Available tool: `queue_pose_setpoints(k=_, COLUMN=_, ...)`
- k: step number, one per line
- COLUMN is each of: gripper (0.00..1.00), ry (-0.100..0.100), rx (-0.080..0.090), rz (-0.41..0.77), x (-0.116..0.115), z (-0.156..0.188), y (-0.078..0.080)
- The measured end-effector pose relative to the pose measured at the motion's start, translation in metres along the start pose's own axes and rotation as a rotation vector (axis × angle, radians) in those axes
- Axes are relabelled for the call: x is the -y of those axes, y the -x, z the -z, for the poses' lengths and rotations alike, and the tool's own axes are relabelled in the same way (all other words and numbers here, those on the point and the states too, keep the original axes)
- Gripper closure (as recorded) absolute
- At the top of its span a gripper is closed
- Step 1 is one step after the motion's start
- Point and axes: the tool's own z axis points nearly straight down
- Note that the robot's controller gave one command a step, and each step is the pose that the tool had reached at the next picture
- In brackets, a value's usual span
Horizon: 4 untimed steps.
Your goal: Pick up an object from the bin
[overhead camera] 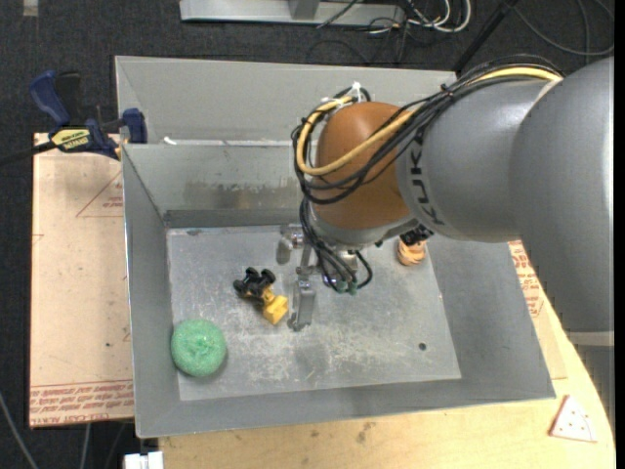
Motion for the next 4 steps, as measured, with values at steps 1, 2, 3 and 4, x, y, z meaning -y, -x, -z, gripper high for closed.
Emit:
queue_pose_setpoints(k=1, gripper=0.00, ry=0.003, rx=-0.003, rz=-0.058, x=-0.036, z=-0.044, y=0.004)
queue_pose_setpoints(k=2, gripper=1.00, ry=0.003, rx=0.000, rz=-0.121, x=-0.021, z=-0.058, y=0.028)
queue_pose_setpoints(k=3, gripper=1.00, ry=0.003, rx=0.000, rz=-0.122, x=-0.021, z=-0.058, y=0.028)
queue_pose_setpoints(k=4, gripper=1.00, ry=0.002, rx=-0.002, rz=-0.111, x=-0.035, z=0.065, y=0.054)
